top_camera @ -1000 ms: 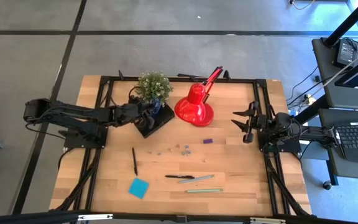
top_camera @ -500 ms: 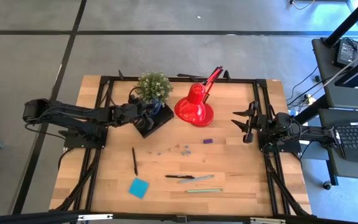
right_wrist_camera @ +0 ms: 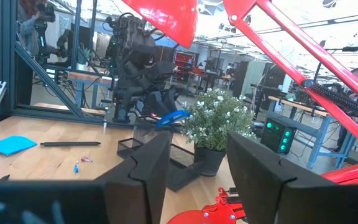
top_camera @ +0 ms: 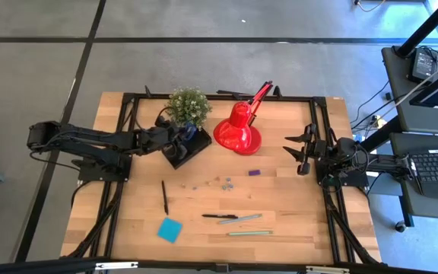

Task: Pick and place office supplies into organizer
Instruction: Put the blue scissor into the black desk organizer

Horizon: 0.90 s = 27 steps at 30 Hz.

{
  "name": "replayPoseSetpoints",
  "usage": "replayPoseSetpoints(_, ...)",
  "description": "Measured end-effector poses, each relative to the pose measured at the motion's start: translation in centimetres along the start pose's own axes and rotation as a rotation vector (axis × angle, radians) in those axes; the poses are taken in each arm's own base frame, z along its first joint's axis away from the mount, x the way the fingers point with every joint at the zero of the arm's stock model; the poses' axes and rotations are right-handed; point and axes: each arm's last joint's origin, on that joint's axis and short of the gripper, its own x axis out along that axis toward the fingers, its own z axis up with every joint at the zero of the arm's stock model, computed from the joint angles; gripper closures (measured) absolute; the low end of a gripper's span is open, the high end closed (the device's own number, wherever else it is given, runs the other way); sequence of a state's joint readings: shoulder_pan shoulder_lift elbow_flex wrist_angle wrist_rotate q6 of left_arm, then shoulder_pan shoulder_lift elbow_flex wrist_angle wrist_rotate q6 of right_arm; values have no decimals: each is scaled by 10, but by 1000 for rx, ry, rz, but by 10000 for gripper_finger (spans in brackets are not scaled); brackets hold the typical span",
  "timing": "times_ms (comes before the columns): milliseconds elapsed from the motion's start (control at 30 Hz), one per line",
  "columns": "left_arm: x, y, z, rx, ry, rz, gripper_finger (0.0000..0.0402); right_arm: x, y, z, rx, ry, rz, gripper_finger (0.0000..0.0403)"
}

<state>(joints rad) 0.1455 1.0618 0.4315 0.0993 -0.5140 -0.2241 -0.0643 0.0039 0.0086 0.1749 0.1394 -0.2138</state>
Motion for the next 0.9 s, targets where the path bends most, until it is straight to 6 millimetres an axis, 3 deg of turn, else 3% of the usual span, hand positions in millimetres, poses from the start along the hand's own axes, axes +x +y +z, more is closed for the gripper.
replayPoseSetpoints(333, 0, 0, 0, 2, 0, 0, 310, 0, 0, 0, 0, 0, 0, 241)
replayPoseSetpoints(900, 0, 0, 0, 0, -2, 1, 275, 0, 0, 0, 0, 0, 0, 241)
